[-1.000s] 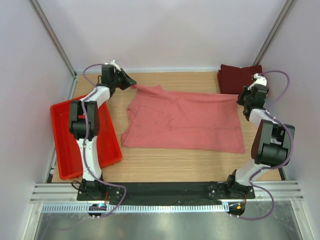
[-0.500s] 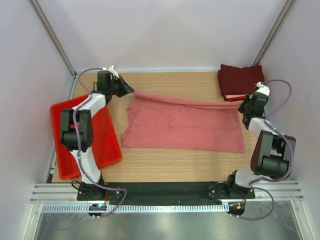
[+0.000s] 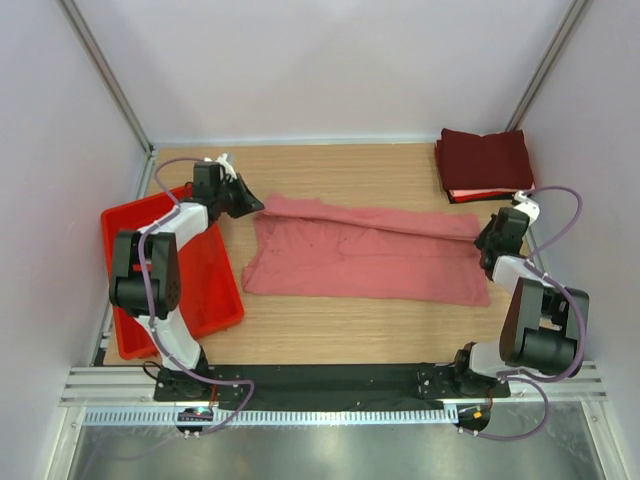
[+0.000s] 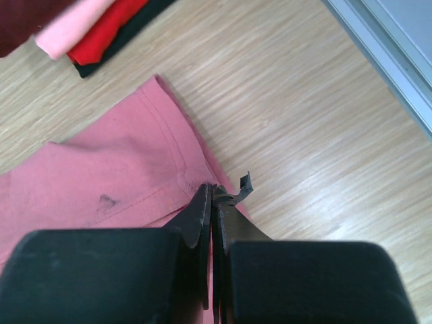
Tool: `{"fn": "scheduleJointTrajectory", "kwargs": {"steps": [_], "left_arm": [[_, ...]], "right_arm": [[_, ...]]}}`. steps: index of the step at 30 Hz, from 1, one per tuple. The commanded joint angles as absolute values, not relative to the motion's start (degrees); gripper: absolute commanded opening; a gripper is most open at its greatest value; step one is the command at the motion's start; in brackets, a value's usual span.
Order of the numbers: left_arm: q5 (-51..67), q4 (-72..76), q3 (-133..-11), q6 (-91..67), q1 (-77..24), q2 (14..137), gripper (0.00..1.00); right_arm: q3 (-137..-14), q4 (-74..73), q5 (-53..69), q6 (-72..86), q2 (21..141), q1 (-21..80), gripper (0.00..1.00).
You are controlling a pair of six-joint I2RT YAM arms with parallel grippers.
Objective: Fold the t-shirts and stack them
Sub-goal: Fold the tshirt
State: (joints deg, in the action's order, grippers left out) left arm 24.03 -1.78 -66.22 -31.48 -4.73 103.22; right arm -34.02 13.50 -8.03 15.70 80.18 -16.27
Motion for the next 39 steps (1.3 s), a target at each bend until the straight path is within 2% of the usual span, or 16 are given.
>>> {"fn": "scheduleJointTrajectory", "kwargs": {"steps": [1, 11, 18, 20, 21, 23, 25, 30, 34, 39], "left_arm": [[23.1, -2.7, -65.1, -30.9, -4.1, 97.6, 0.0], [21.9, -6.0, -59.9, -30.7, -4.3, 91.9, 0.0], [20.0, -10.9, -60.3, -30.1, -5.1, 92.0, 0.02], [18.0, -14.7, -61.3, -30.0, -5.1, 90.1, 0.07], [17.8, -15.2, -61.3, -29.8, -5.3, 89.1, 0.13], [16.1, -18.1, -62.9, -29.2, -5.6, 87.2, 0.2], [15.2, -20.9, -64.1, -28.6, -5.8, 86.2, 0.31], [16.3, -22.1, -66.6, -28.8, -7.3, 86.0, 0.34], [15.6, -25.8, -72.3, -29.1, -9.8, 92.7, 0.37], [13.5, -26.5, -74.7, -30.9, -13.7, 98.7, 0.41]], "right_arm": [[-34.1, 13.5, -11.9, 17.7, 77.2, -16.7, 0.01], [-33.9, 10.5, -13.3, 18.7, 76.2, -16.7, 0.01], [-36.4, 2.2, -13.9, 20.0, 78.4, -16.7, 0.15], [-38.1, -1.2, -15.2, 20.5, 77.4, -16.7, 0.22], [-38.8, -2.7, -15.9, 20.6, 77.1, -16.7, 0.32], [-40.9, -6.5, -17.5, 20.9, 76.0, -16.7, 0.44], [-42.3, -8.5, -17.3, 21.2, 75.7, -16.7, 0.48], [-46.1, -9.5, -5.1, 25.8, 76.5, -16.6, 0.49], [-52.5, -20.6, -4.8, 28.6, 83.6, -16.7, 0.5], [-56.4, -26.3, -4.0, 30.4, 88.2, -16.7, 0.45]]}}
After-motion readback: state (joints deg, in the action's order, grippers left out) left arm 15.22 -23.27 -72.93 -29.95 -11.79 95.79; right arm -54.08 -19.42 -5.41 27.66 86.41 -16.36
